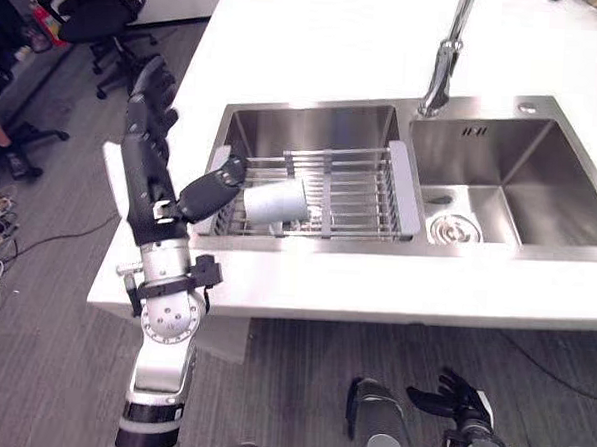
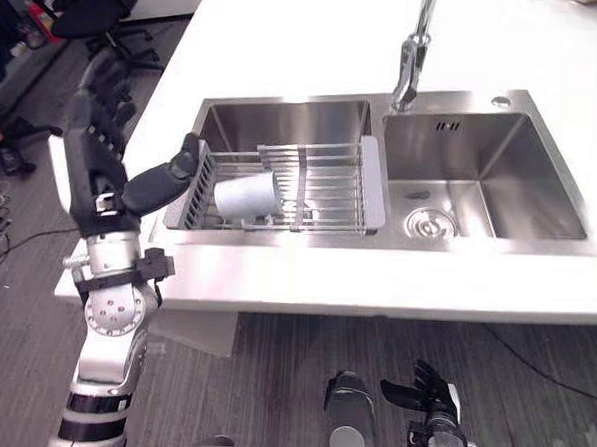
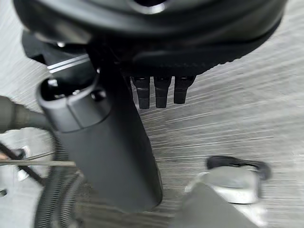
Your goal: Walk over to the sink, pick up the cup, carry it to the dishwasher, place the cup inside the dishwasher, then close the dishwasher door
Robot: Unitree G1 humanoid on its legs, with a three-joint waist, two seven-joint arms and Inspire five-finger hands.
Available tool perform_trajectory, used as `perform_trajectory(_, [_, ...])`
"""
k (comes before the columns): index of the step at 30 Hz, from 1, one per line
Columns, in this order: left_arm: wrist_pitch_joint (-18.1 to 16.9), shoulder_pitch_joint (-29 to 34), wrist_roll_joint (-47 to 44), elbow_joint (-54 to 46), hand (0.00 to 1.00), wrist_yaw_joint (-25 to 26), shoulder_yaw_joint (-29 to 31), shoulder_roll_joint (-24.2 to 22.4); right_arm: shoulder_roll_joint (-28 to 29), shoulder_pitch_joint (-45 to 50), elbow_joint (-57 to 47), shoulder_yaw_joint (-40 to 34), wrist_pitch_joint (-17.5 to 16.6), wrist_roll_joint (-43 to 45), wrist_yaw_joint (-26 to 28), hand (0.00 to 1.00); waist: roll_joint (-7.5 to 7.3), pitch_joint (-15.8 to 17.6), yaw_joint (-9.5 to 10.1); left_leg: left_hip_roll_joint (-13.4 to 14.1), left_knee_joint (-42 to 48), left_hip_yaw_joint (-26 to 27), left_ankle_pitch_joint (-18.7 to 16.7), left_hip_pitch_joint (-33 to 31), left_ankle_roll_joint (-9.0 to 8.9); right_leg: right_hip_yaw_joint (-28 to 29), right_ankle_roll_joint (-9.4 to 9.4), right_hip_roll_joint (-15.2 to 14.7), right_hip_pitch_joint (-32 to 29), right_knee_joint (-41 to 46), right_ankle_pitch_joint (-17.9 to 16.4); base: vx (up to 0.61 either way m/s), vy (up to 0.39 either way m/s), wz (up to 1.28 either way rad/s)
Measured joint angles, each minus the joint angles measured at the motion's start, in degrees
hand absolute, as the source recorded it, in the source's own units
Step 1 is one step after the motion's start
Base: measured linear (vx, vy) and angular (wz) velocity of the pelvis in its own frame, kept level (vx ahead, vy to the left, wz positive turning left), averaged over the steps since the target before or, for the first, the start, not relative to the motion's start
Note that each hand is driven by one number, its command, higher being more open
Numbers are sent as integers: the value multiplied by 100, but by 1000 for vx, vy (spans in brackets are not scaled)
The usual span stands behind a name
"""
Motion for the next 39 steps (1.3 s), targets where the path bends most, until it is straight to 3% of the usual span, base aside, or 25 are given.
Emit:
perform_trajectory(2, [-96,-85,-2,129,90,-194,-28,389,-54,29,-29,-69,-36,1,22,90,-29,-7,4,81,201,185,-234,-339,198,-98,-48,18,458,-451,13,174,-88,12])
perform_trajectory(3, [-149,-109,1,142,90,-271,-21,626,-118,30,-24,-104,-51,2,28,90,9,-30,15,24,-212,310,-302,-534,322,-127,-95,7,626,-691,22,169,4,10])
perform_trajectory(5, [-179,-118,4,165,90,-427,-20,903,-160,68,-18,-165,-46,2,55,90,69,-68,54,-190,-1204,316,-298,-756,410,-181,-12,-13,805,-944,90,162,70,12])
perform_trajectory(6, [-177,-124,14,239,90,-555,-21,1008,-172,108,-22,-163,-43,0,86,90,105,-90,75,-346,-2042,303,-46,-814,465,-203,136,-10,841,-989,147,183,133,12])
perform_trajectory(7, [-165,-149,55,368,90,-689,-44,1056,-195,160,-26,-165,-43,0,107,90,244,-159,76,-446,-2777,269,730,-856,463,-237,239,73,822,-939,103,181,151,13])
perform_trajectory(8, [-149,-165,132,459,90,-745,-67,1102,-175,169,6,-167,-37,-1,118,90,300,-188,65,-440,-2935,306,762,-837,606,-245,311,110,818,-874,50,172,134,20])
perform_trajectory(9, [-61,-173,232,663,90,-883,-148,1184,-51,185,12,-163,-7,-1,128,90,130,-203,52,-587,-3080,297,810,-762,617,-217,392,-11,822,-840,9,162,112,17])
perform_trajectory(10, [58,-168,328,839,90,-993,-228,1253,26,228,9,-164,-6,-2,177,90,67,-202,73,-680,-3206,301,823,-743,642,-210,400,-66,814,-883,10,154,93,15])
perform_trajectory(13, [374,-160,661,1102,90,-1338,-571,1373,119,209,11,-163,-4,-5,230,90,30,-204,70,-845,-3453,327,861,-643,699,-124,445,-153,849,-1016,37,121,94,4])
perform_trajectory(20, [398,-153,1265,1094,90,-1690,-1283,1385,272,98,10,-143,-5,-175,303,90,9,-210,28,-867,-3731,457,883,-438,668,25,467,-62,928,-1219,50,43,0,-9])
perform_trajectory(29, [400,-90,1357,1047,90,-1885,-1491,1408,348,164,113,-141,17,-394,294,90,-105,-337,8,-858,-3931,490,934,-390,647,51,493,-3,918,-1294,70,21,-14,-3])
perform_trajectory(39, [399,493,1361,691,90,-2048,-1523,1622,494,177,301,75,40,-588,309,90,-183,-595,86,-877,-3977,482,948,-281,657,48,511,-6,1047,-1394,97,-7,1,0])
